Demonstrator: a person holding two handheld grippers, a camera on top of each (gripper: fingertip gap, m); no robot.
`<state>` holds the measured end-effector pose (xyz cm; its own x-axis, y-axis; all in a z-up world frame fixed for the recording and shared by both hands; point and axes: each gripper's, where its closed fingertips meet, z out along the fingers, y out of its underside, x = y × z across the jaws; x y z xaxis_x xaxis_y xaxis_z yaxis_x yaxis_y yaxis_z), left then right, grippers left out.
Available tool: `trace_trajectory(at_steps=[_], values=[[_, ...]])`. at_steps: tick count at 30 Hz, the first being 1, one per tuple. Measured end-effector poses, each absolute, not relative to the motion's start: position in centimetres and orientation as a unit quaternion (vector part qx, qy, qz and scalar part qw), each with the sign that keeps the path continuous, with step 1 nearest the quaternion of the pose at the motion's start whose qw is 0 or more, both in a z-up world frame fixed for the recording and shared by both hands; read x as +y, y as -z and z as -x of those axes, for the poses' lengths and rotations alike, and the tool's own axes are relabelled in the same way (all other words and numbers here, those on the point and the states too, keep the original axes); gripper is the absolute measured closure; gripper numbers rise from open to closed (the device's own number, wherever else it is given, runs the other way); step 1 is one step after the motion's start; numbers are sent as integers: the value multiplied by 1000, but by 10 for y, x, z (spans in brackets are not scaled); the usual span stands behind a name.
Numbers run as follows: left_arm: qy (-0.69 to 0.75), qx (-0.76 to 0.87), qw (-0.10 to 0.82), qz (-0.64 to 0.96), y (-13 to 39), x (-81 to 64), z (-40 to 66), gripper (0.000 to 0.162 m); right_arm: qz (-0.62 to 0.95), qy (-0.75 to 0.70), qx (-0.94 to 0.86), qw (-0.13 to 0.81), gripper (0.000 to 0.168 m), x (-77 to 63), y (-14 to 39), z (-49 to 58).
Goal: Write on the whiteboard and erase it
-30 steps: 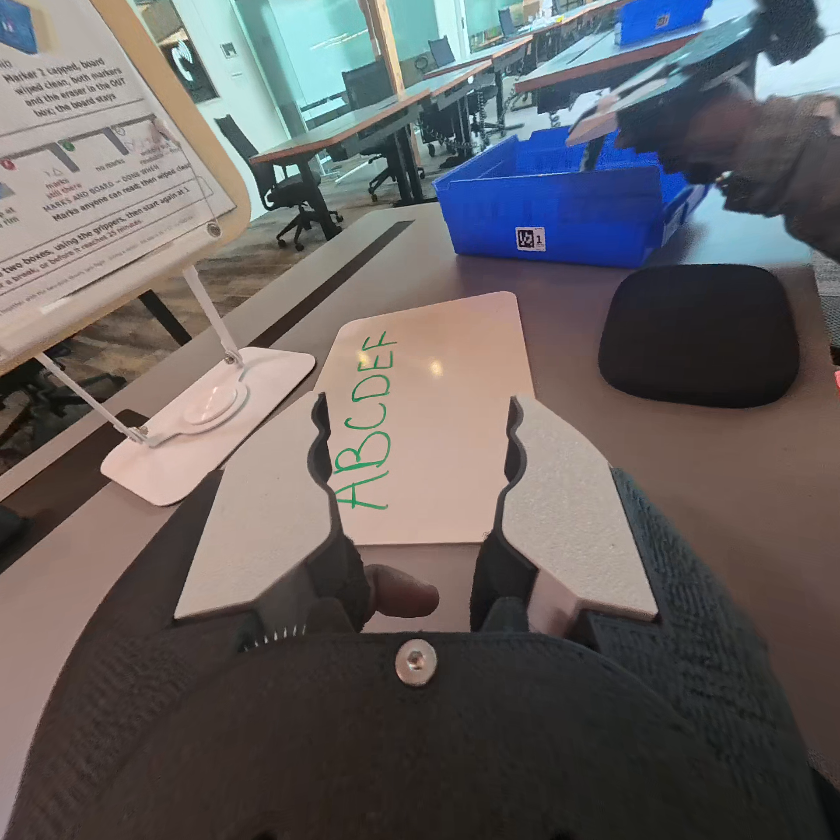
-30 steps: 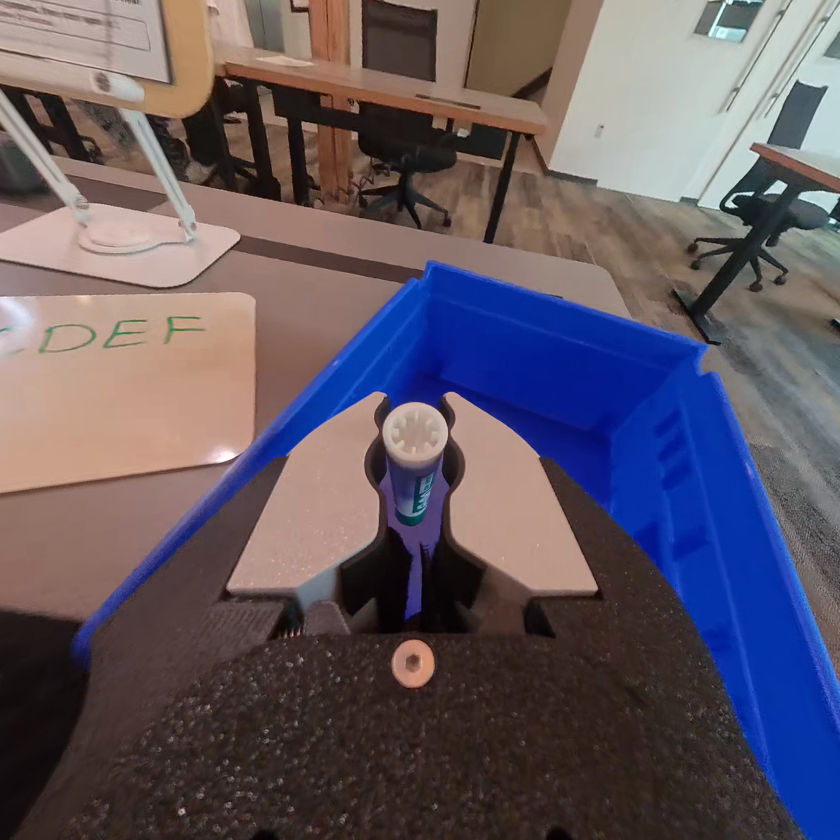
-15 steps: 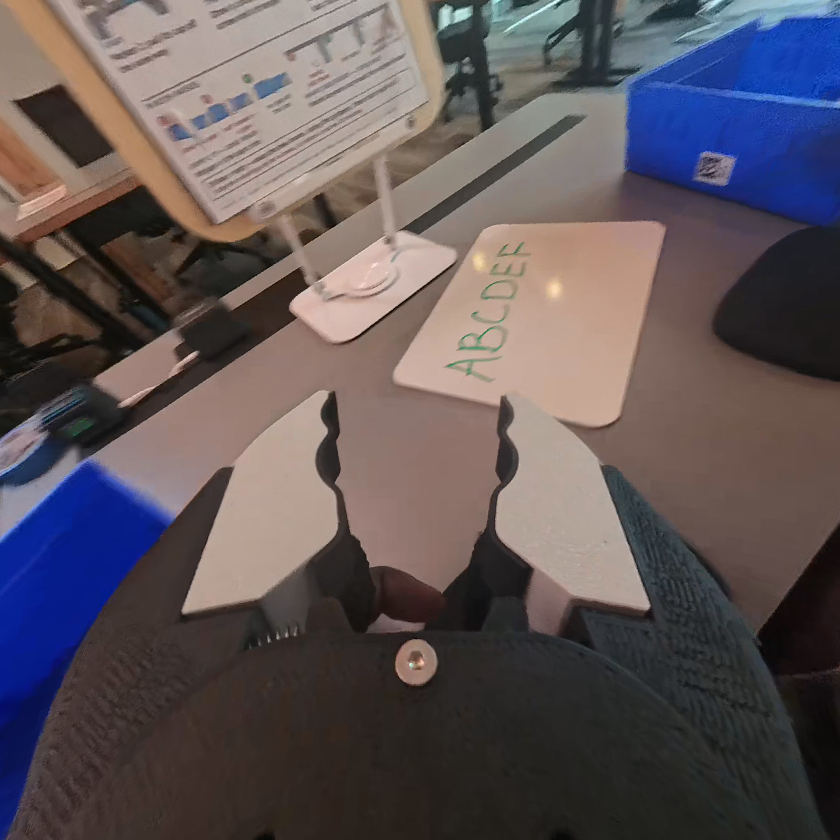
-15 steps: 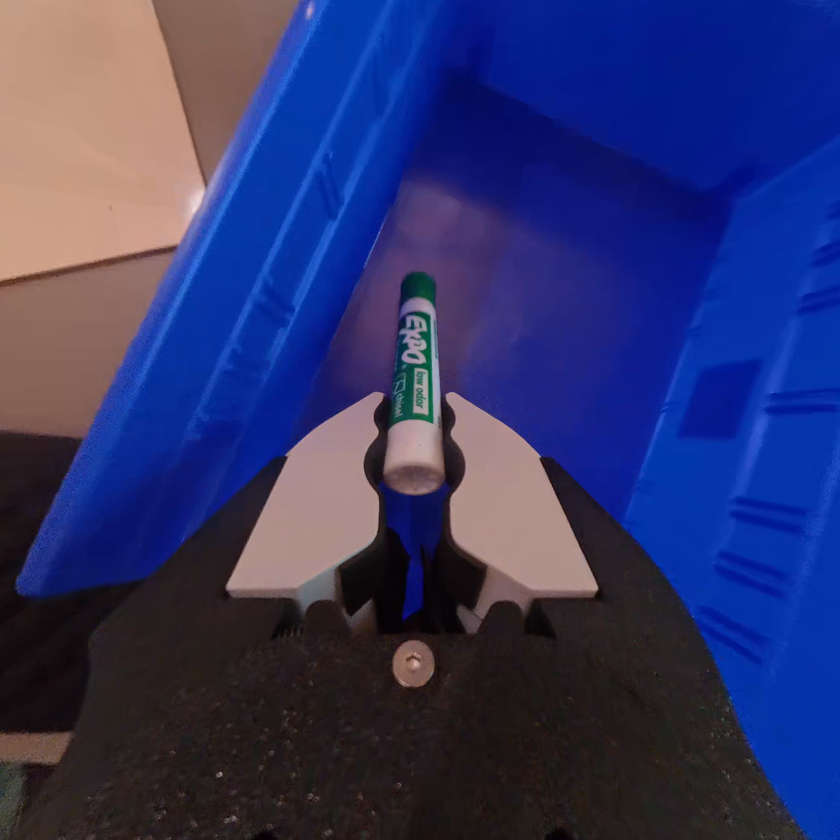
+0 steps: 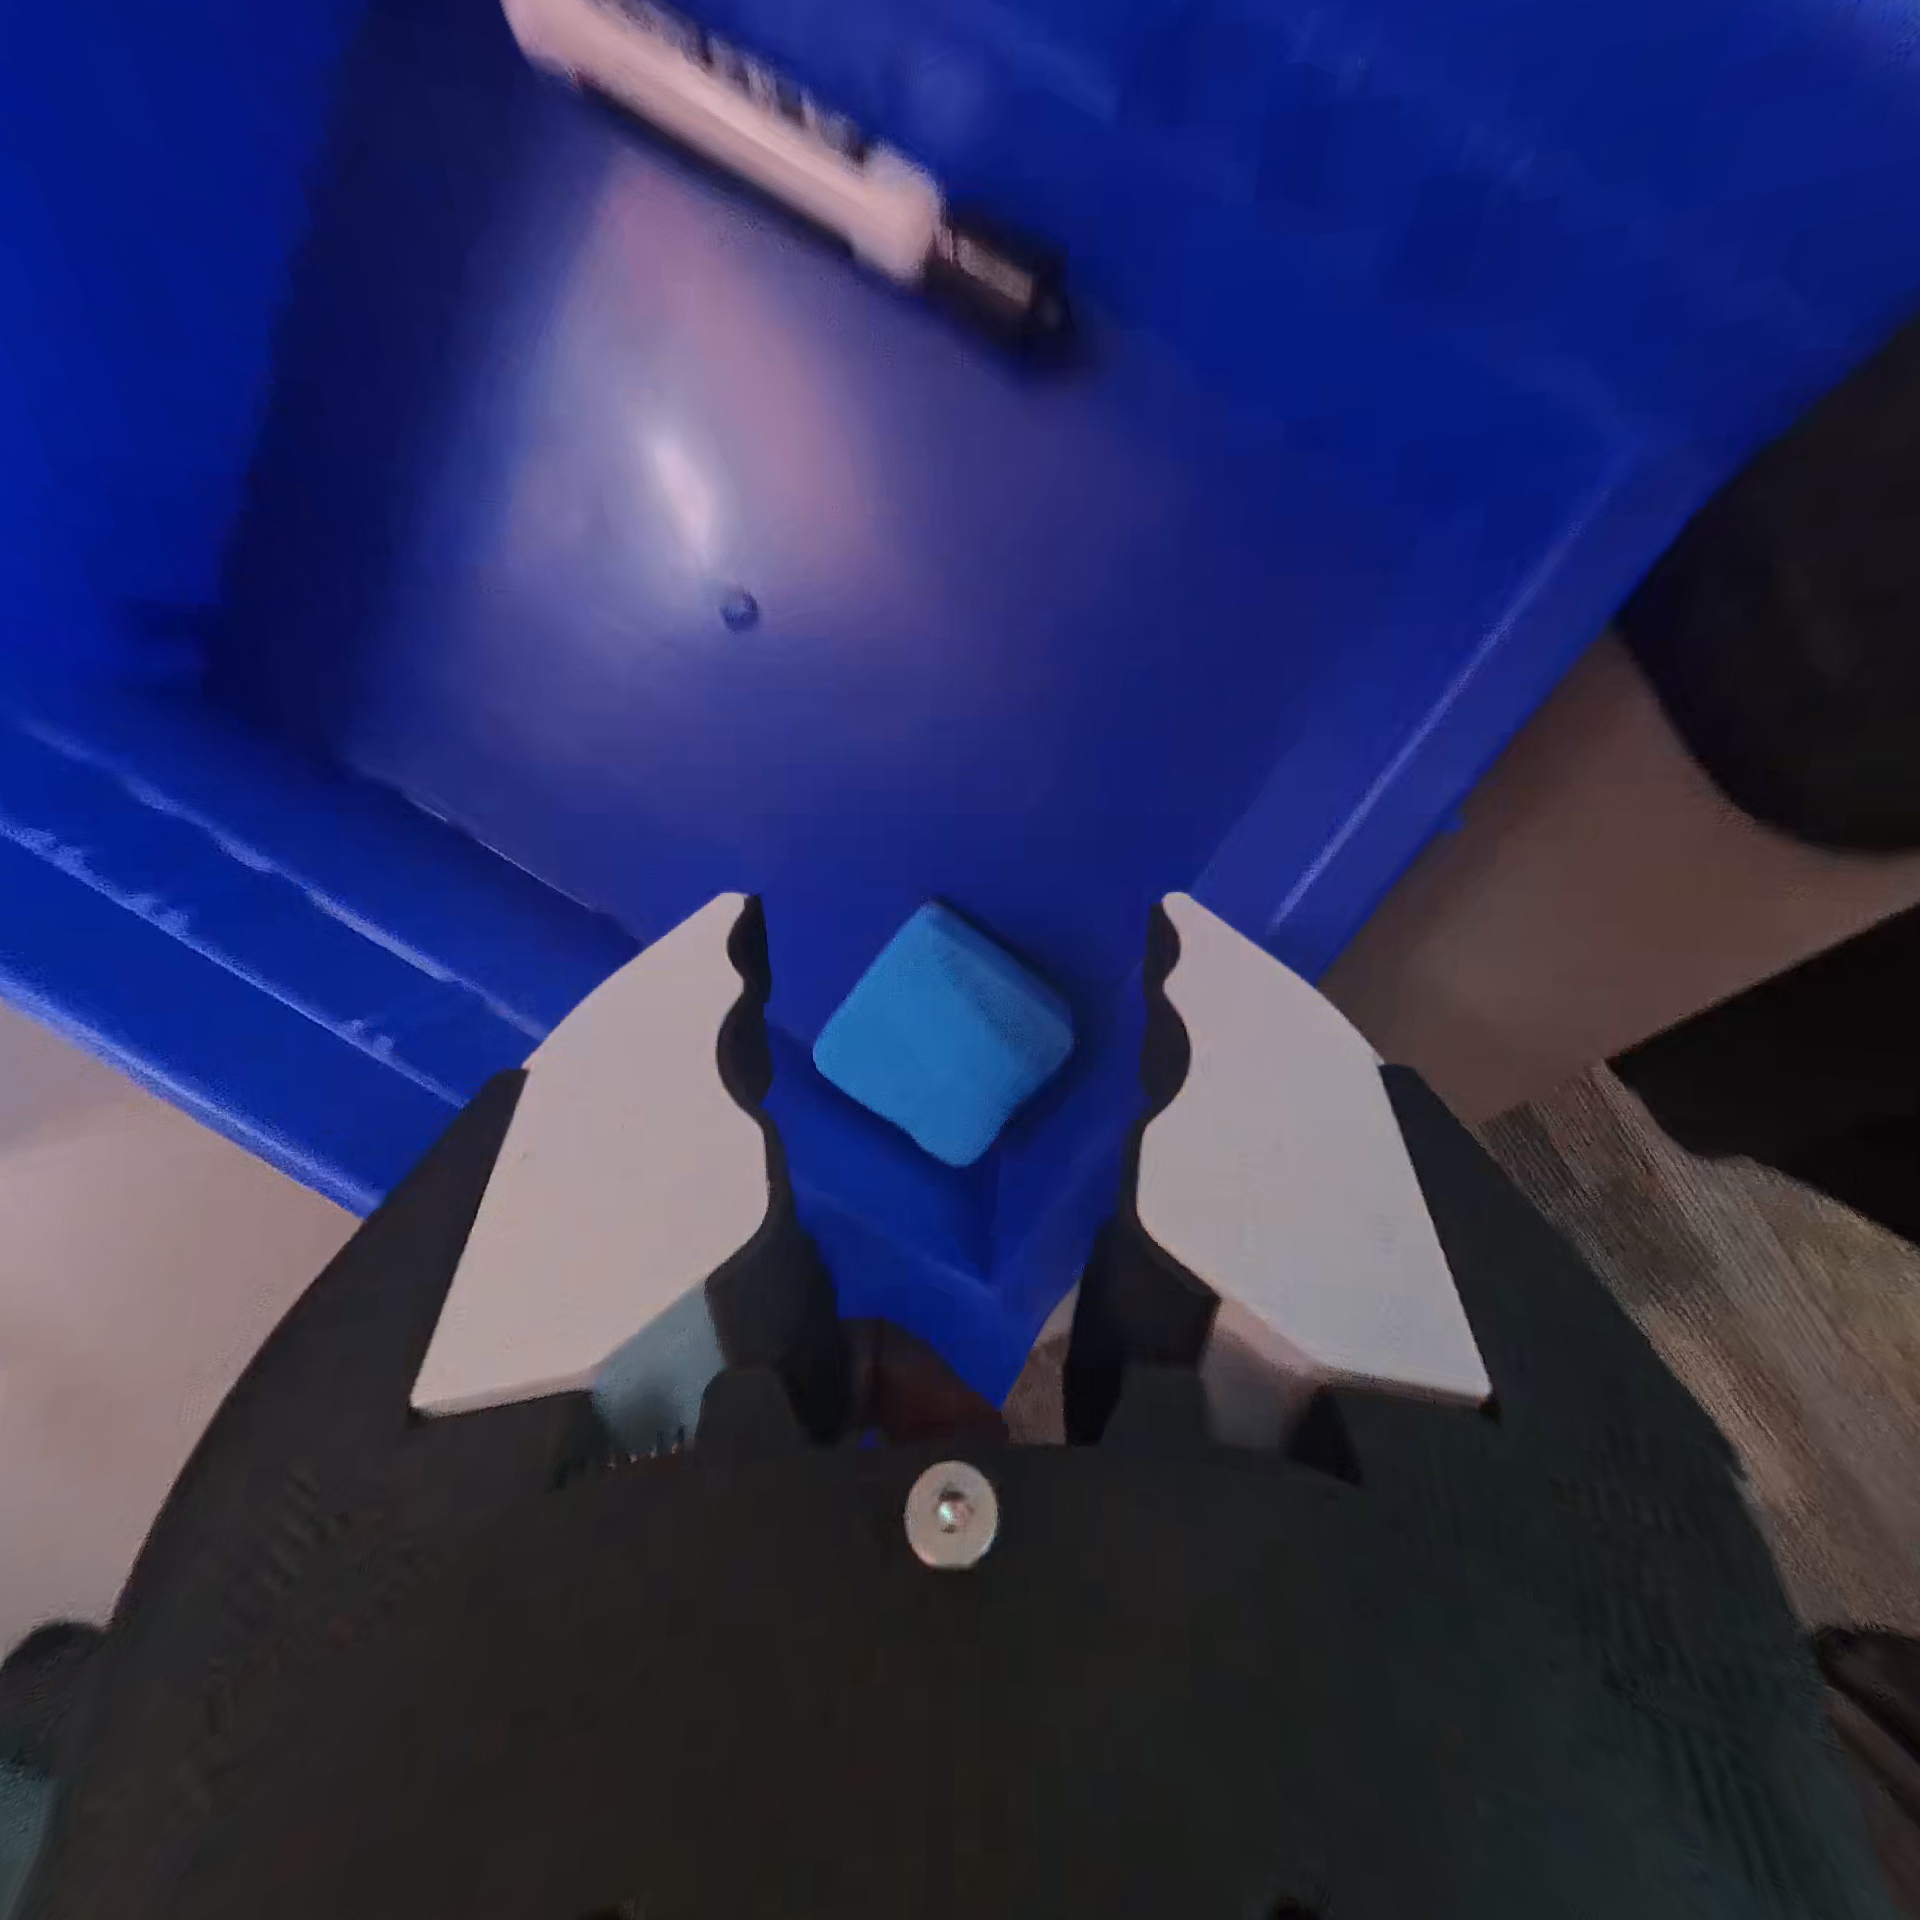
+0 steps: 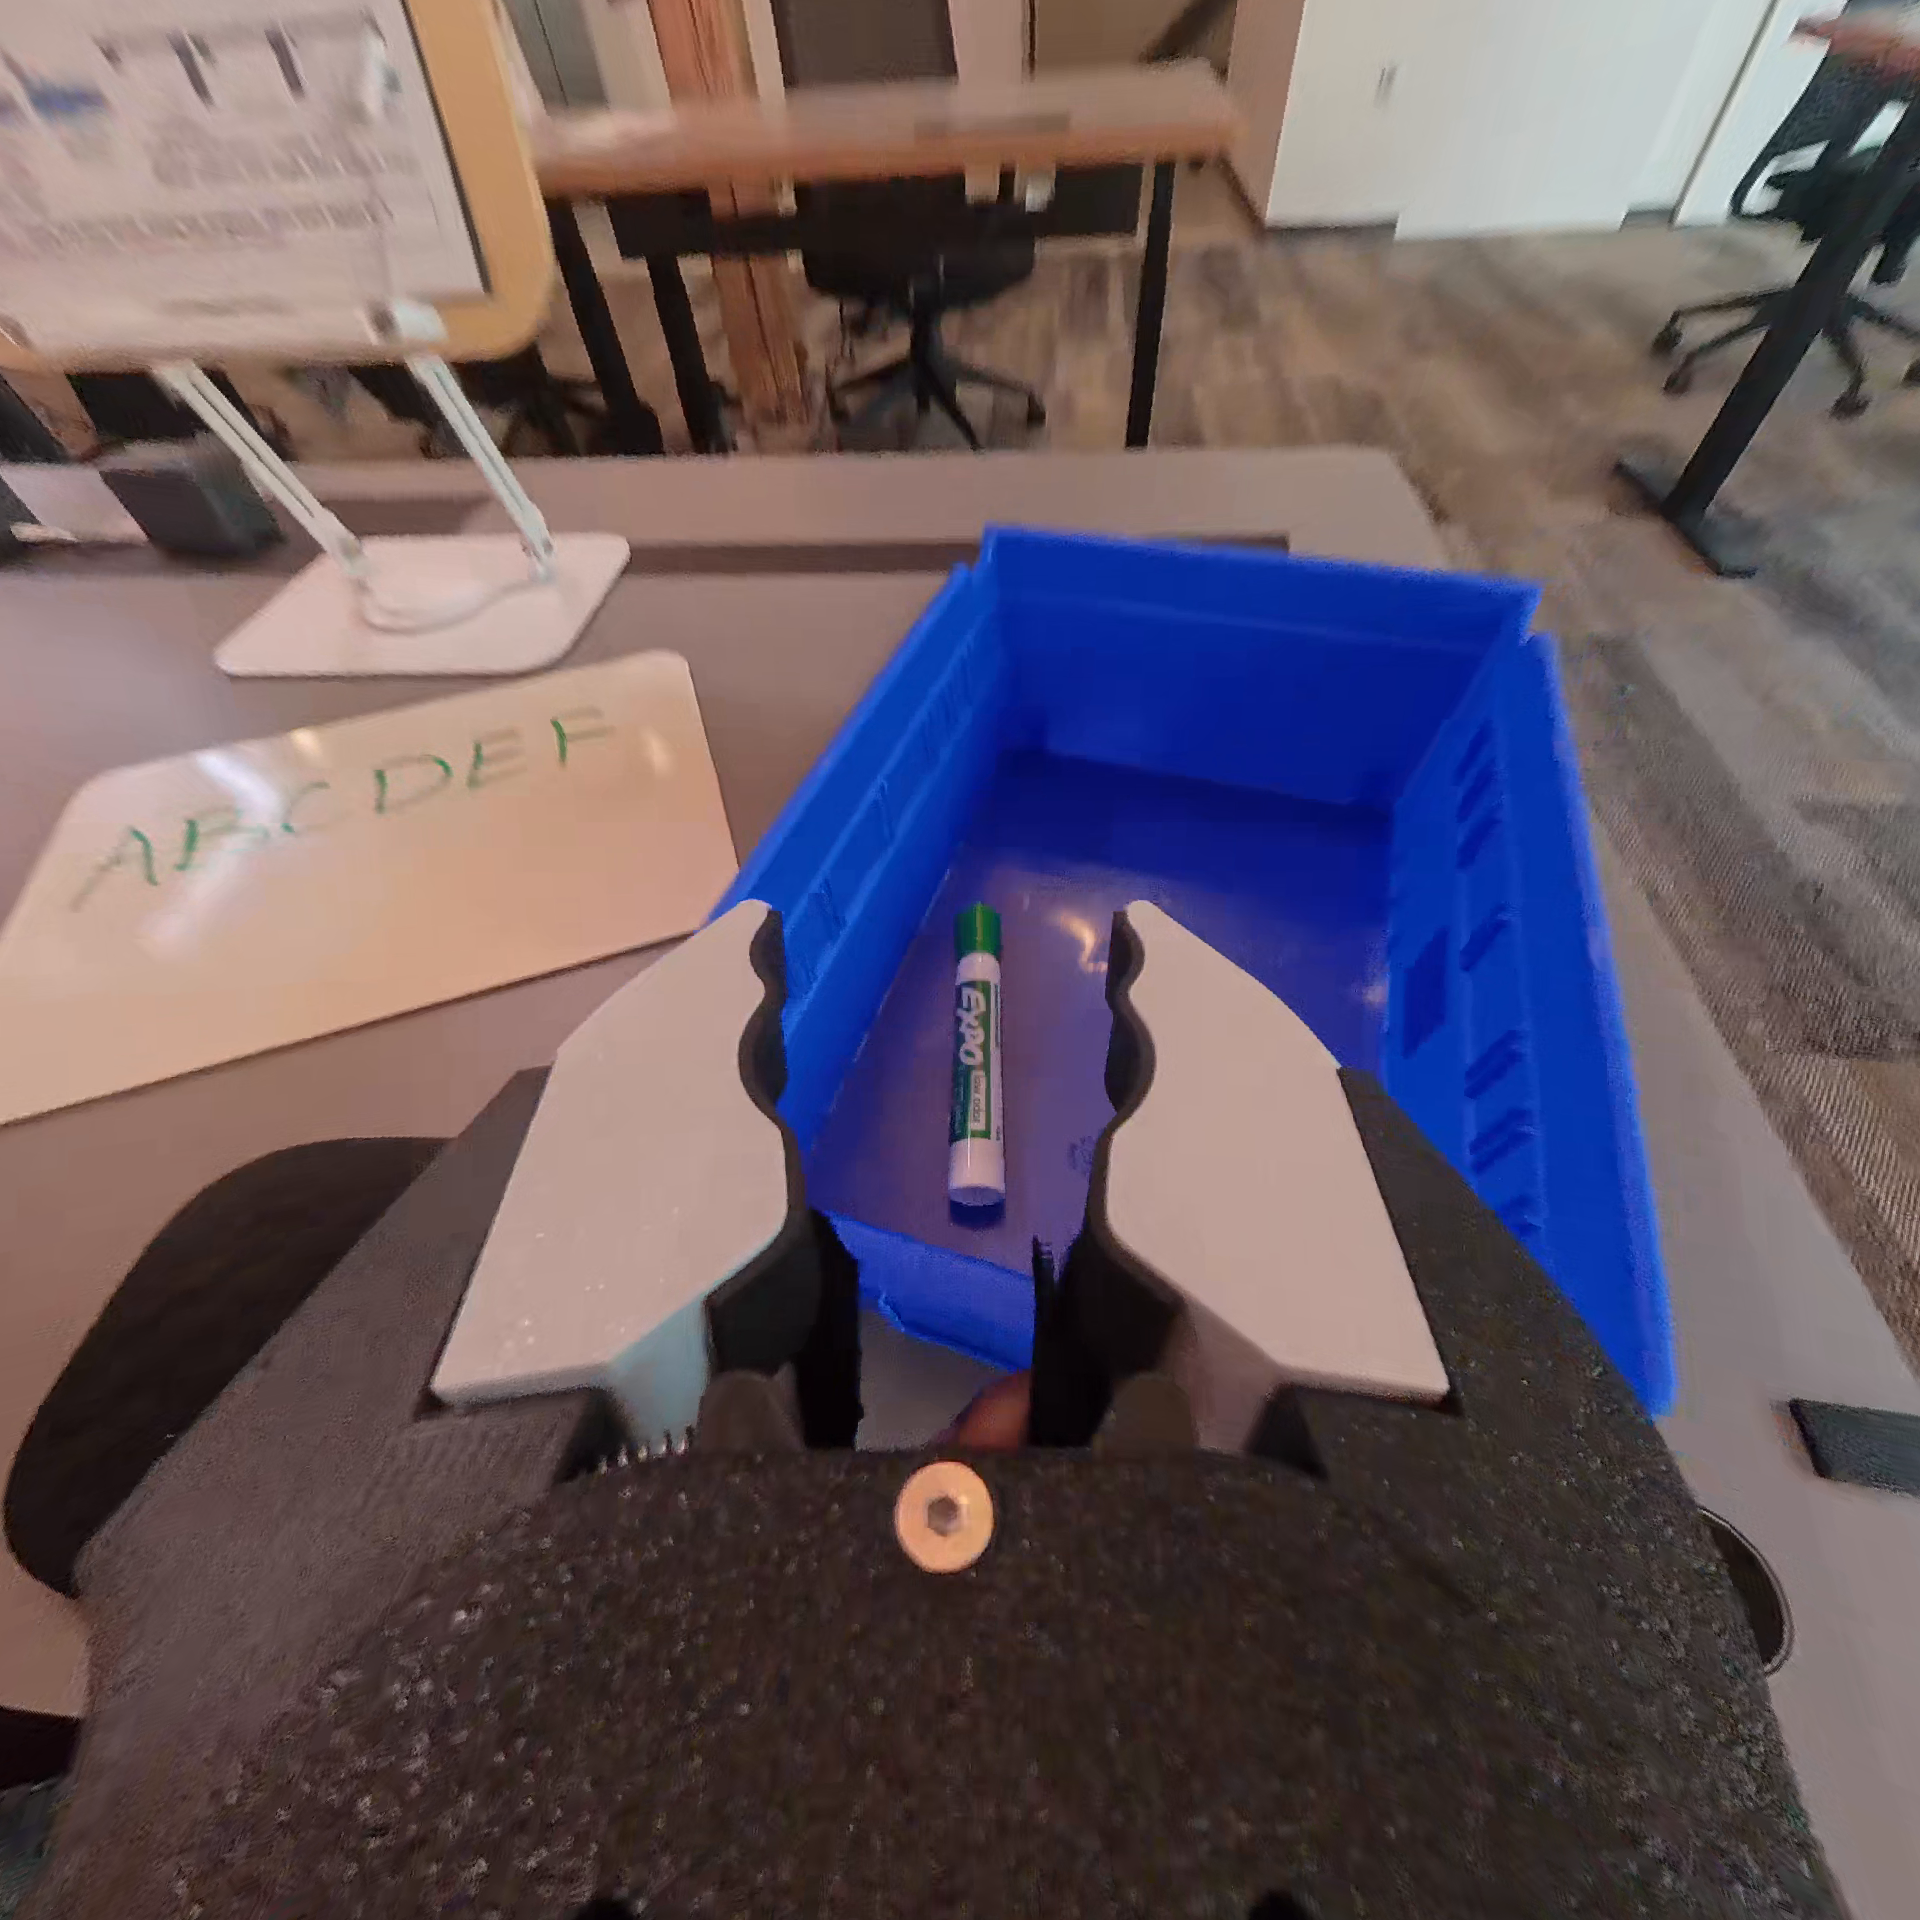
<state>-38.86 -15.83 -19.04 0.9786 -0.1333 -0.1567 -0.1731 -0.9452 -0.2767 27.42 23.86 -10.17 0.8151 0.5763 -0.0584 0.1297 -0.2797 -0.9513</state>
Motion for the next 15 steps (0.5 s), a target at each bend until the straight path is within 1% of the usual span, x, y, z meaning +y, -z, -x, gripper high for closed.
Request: trace_trajectory(at_steps=[4,8,10,12,13,15], values=[[-48,29,44,997,217,-179,404,88,733,-200,-231,608,117,219,73,-278],[-59,23,-37,997,230,-193,410,82,717,-179,-244,628,122,208,63,-275],[-71,28,-66,995,235,-196,411,82,712,-177,-247,633,123,205,61,-274],[-78,22,-95,992,242,-201,412,86,707,-177,-246,639,124,205,58,-274],[-75,22,-110,991,246,-203,411,90,705,-177,-245,641,125,205,57,-275],[-63,19,-108,992,246,-202,408,101,707,-176,-243,641,125,206,58,-276]])
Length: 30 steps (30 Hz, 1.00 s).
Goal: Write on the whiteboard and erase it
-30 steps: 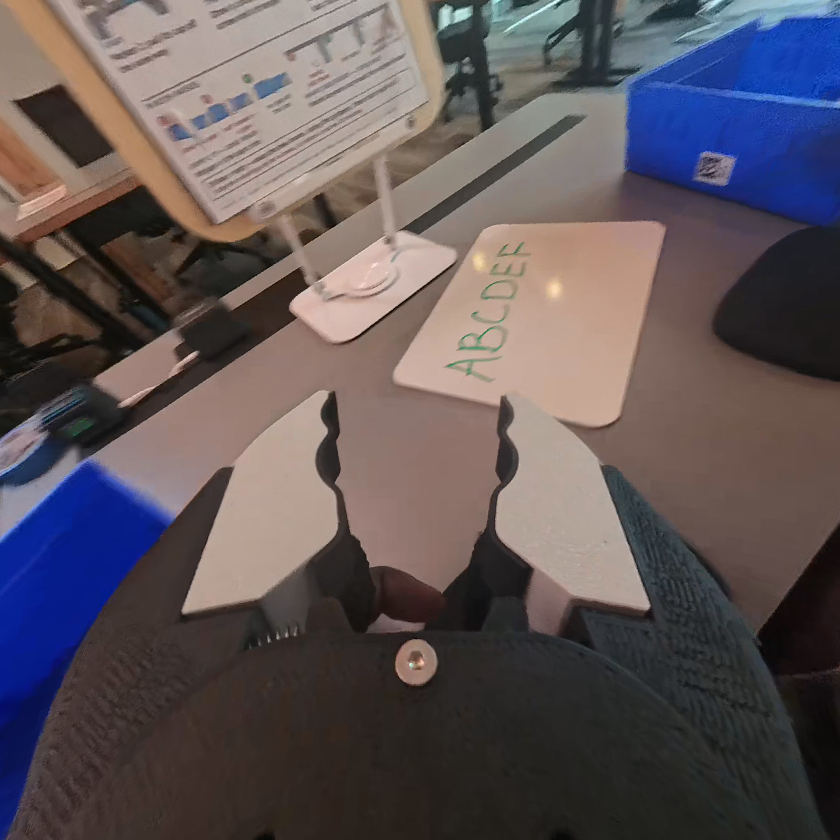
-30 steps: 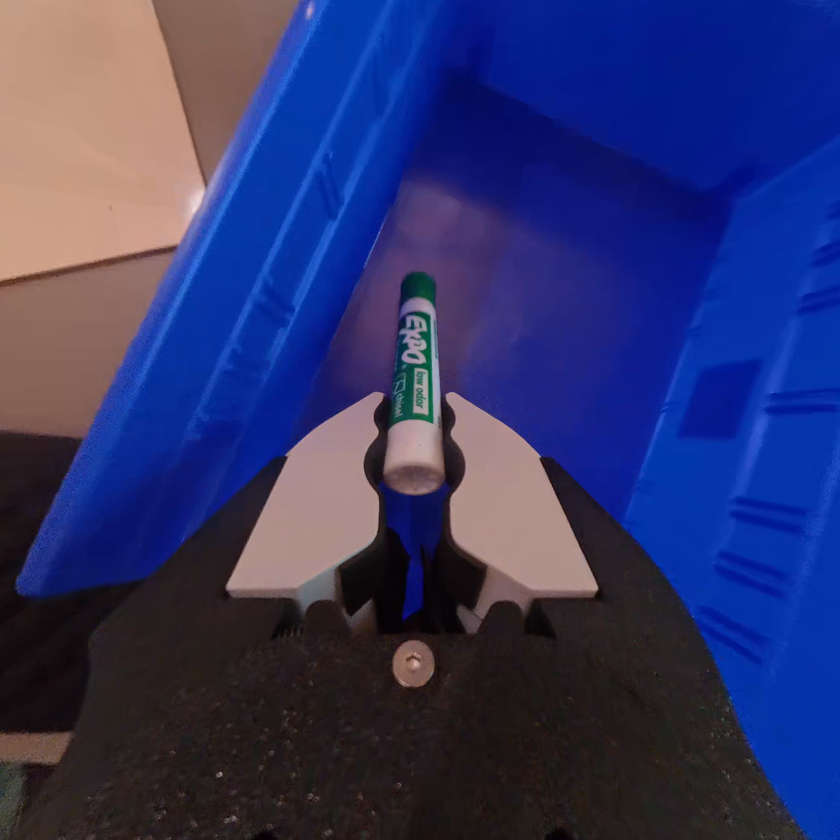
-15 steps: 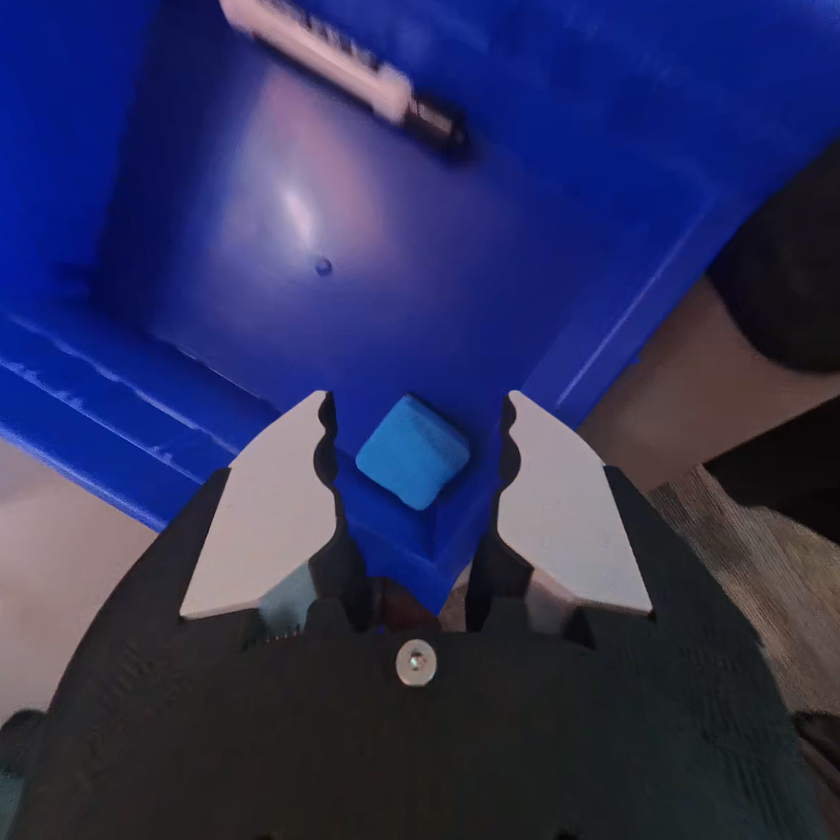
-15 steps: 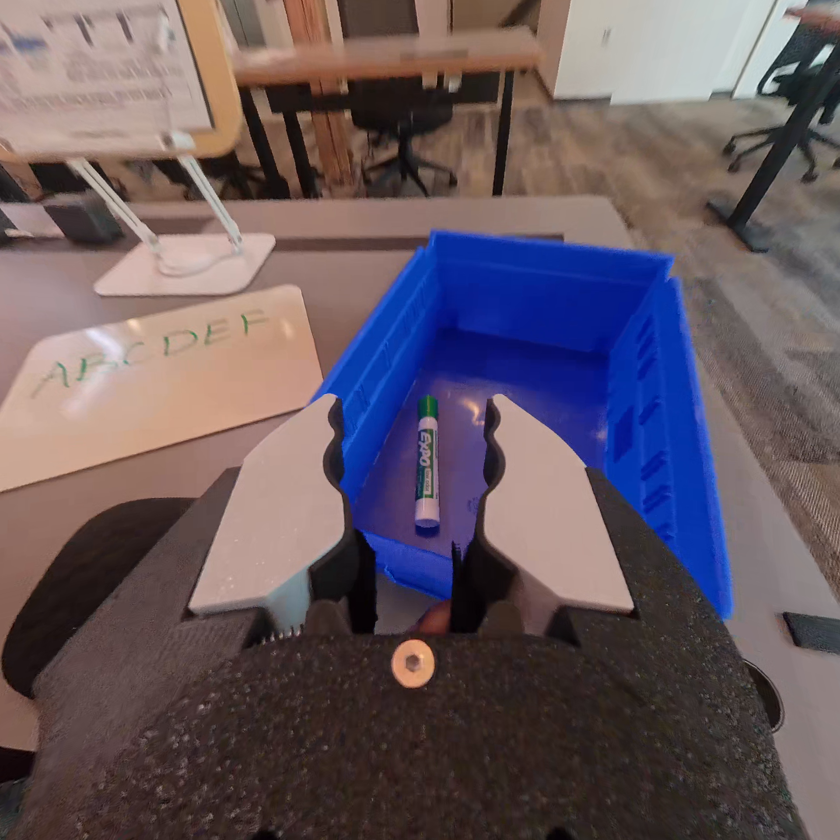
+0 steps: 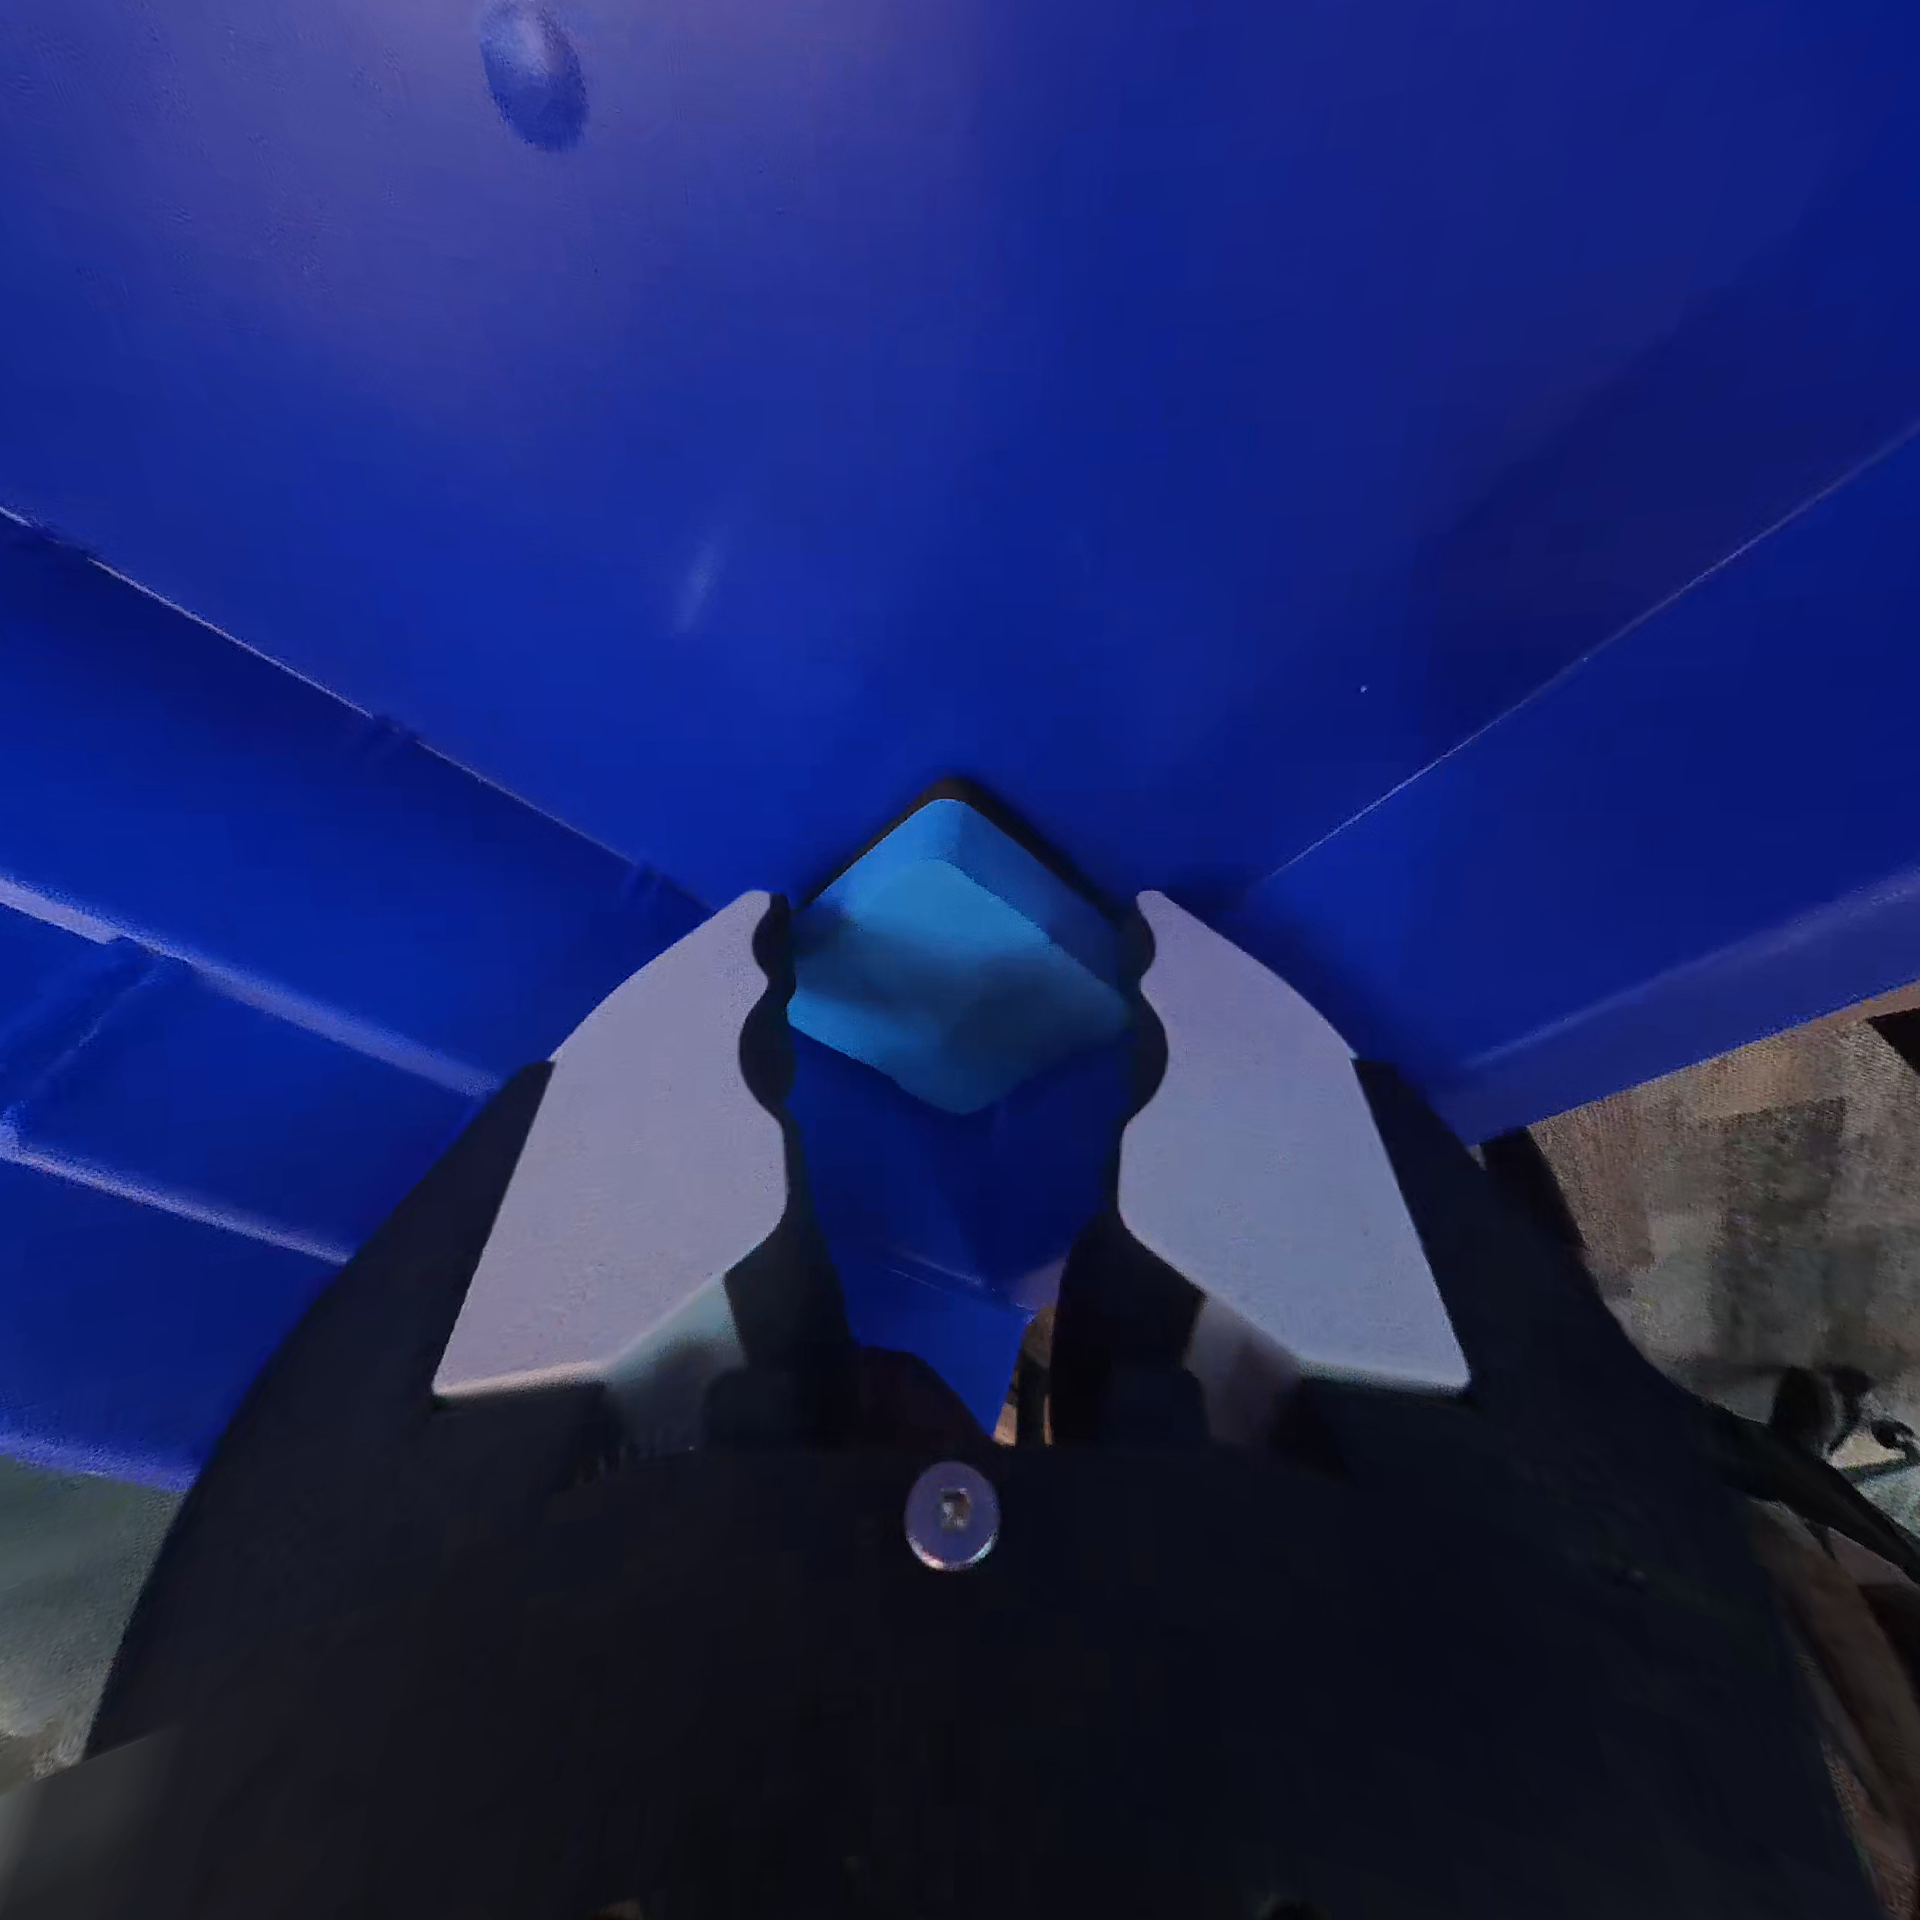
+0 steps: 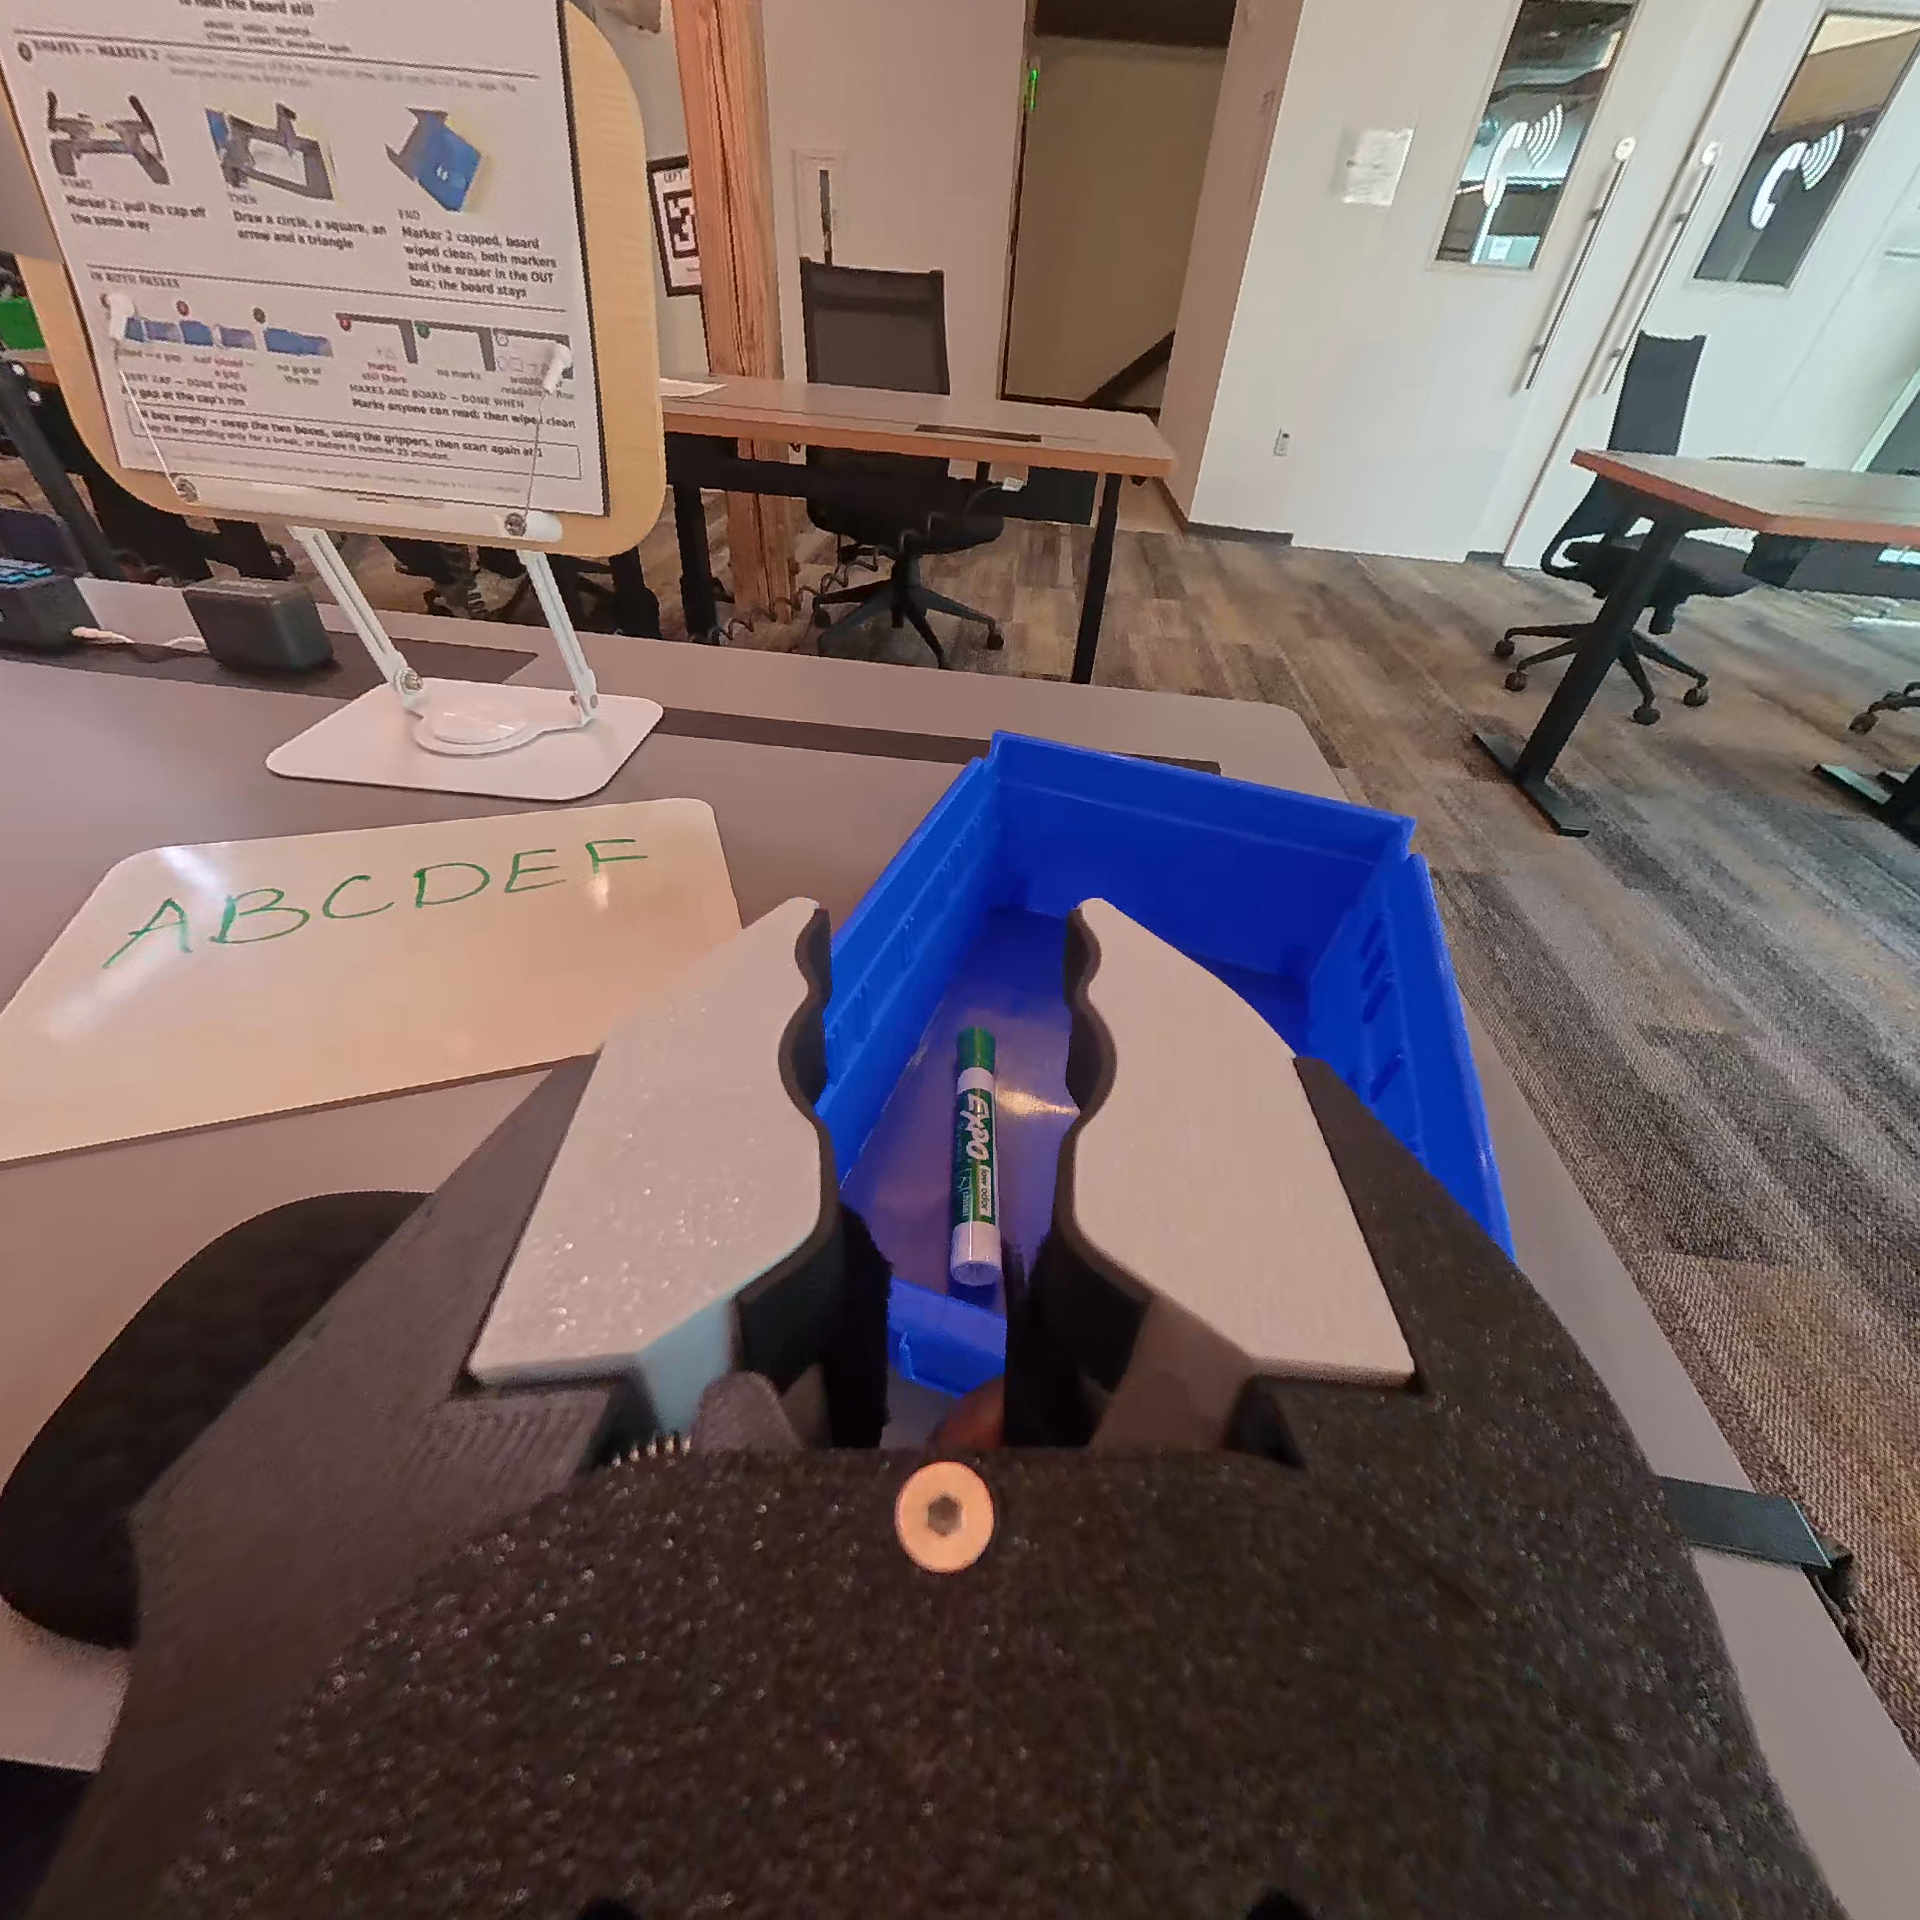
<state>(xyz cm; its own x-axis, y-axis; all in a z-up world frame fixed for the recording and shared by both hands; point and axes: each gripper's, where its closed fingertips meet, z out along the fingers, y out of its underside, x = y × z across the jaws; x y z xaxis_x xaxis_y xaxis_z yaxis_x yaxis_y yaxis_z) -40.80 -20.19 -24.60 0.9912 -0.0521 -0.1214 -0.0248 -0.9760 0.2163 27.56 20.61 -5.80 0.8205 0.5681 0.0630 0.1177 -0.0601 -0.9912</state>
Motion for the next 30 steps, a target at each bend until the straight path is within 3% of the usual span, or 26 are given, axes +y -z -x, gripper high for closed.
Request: trace_trajectory(at_steps=[6,8,10,12,14,17,24,26,28,30], values=[[96,-49,-10,-994,220,-176,407,104,703,-177,-257,639,126,204,61,-262],[128,-31,-129,-983,182,-147,409,104,673,-201,-296,647,126,194,52,-235],[121,-22,-307,-944,127,-107,393,104,621,-243,-359,652,122,172,41,-193],[34,-51,-482,-874,67,-72,345,105,546,-286,-435,656,113,140,29,-141],[-91,-95,-573,-809,30,-55,285,105,454,-316,-507,661,104,101,19,-86],[-228,-166,-576,-767,22,-38,207,105,340,-358,-597,633,90,40,15,-7],[-322,-284,-480,-765,56,-9,108,105,236,-350,-724,546,86,-27,45,102],[-329,-304,-466,-763,60,-6,96,105,241,-332,-728,550,91,-24,51,111],[-333,-315,-454,-764,63,-4,89,105,234,-320,-727,561,111,-20,55,111],[-337,-306,-468,-757,60,1,89,107,234,-321,-716,574,112,-13,53,105]])
